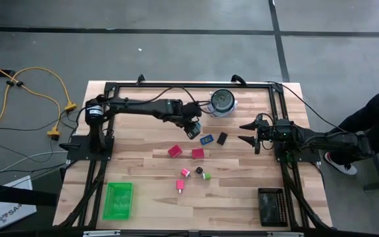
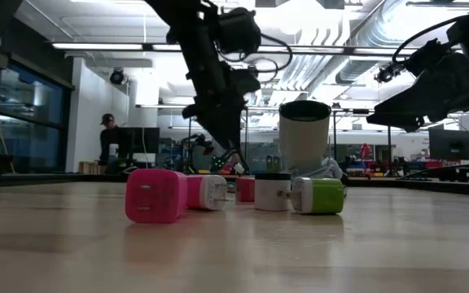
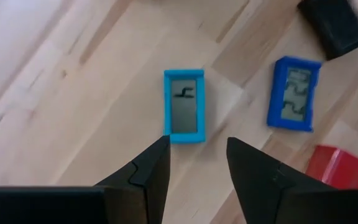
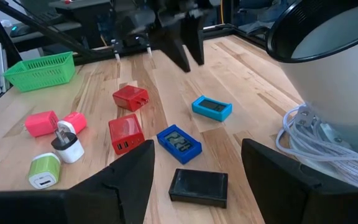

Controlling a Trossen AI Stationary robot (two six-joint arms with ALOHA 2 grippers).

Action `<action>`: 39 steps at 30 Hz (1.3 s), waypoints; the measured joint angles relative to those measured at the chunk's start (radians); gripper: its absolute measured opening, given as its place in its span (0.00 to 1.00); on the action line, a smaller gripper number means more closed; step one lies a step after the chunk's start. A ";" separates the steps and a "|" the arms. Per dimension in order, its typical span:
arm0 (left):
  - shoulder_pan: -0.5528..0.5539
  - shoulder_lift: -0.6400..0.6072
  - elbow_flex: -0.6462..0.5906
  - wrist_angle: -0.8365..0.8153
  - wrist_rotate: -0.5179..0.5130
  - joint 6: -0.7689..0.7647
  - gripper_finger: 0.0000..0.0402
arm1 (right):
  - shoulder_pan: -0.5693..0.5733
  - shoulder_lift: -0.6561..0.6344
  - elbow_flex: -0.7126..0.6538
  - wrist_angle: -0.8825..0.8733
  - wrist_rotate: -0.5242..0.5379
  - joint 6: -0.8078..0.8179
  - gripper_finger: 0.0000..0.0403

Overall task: Pick & Place Office items
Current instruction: Put the light blue digital timer into the green bin

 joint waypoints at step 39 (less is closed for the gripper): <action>-0.001 0.075 -0.003 0.048 -0.017 0.046 0.45 | 0.000 0.000 0.000 0.003 0.000 0.000 0.57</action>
